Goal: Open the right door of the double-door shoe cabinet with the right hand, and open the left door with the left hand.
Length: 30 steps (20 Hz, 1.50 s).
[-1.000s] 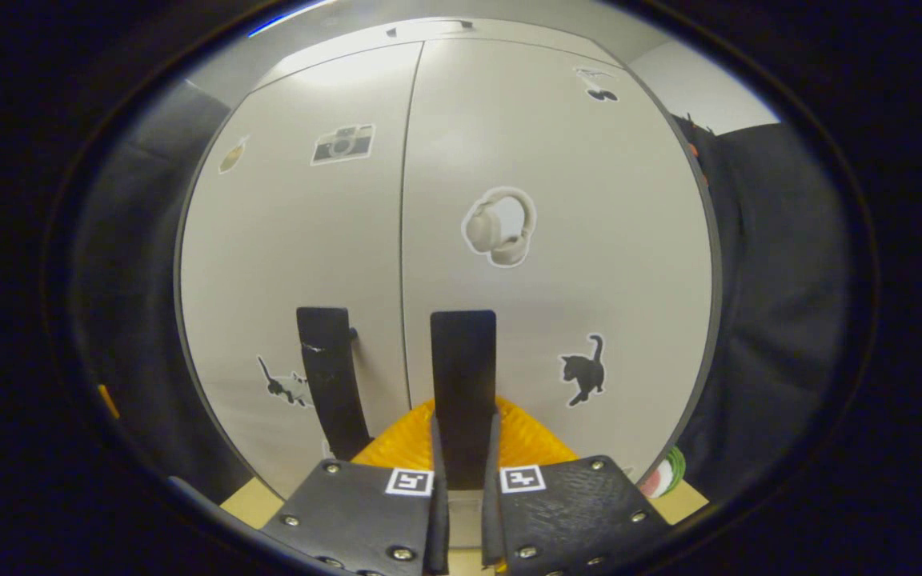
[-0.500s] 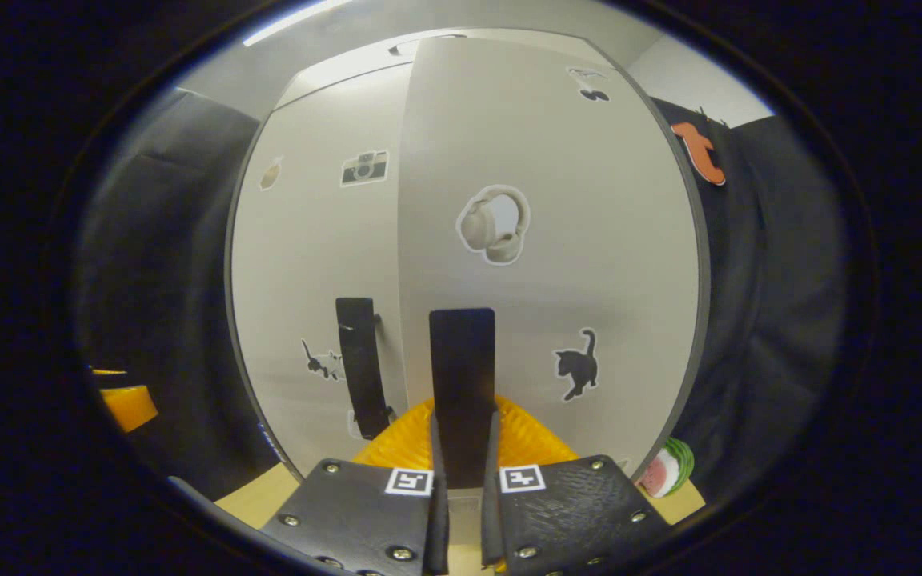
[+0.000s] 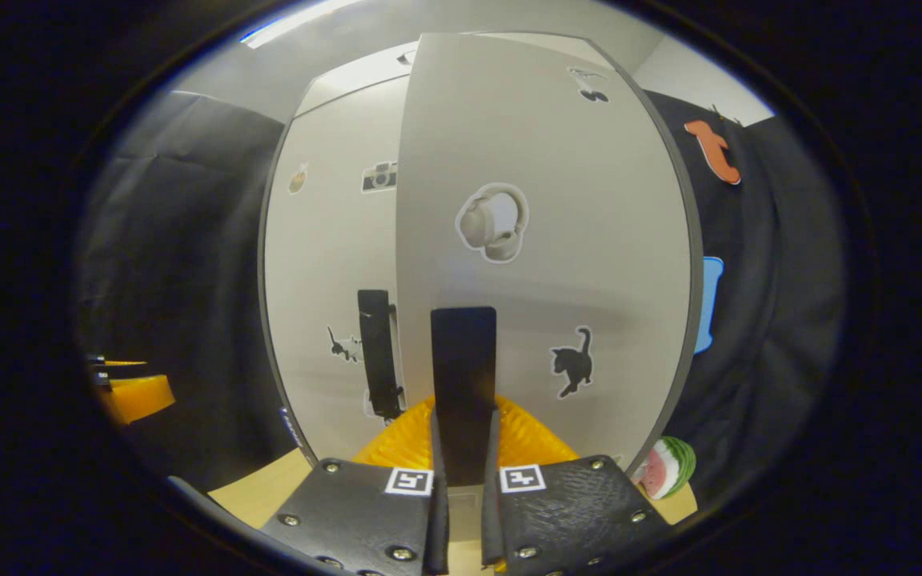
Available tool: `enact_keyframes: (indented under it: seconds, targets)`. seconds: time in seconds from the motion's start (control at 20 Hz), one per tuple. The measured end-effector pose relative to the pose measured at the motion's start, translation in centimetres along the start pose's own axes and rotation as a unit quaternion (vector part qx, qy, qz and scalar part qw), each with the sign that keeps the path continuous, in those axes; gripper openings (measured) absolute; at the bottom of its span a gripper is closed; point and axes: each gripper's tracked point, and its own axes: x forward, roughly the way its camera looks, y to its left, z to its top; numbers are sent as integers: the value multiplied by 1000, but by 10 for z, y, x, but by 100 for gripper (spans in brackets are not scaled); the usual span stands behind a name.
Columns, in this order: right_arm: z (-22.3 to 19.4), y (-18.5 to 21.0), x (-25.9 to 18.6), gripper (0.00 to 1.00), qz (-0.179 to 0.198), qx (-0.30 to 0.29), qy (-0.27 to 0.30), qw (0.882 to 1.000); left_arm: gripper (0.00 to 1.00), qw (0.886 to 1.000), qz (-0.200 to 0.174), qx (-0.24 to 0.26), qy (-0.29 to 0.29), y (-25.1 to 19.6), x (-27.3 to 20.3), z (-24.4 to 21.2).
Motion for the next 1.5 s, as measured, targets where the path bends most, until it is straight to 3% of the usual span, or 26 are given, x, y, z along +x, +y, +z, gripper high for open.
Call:
enact_keyframes:
  seconds: [0.35, 0.95, 1.5]
  targets:
    - [0, -4, -11, 16, 24, -7, 6, 1000, 96, 1000, 8, -2, 3, 6, -9, -3]
    - [0, -18, -33, 16, 56, -9, 12, 998, 96, 1000, -13, 3, 16, -8, -13, -11]
    - [-1, -41, -48, 16, 10, -11, 4, 1000, 98, 998, -48, 9, 31, -30, -12, -22]
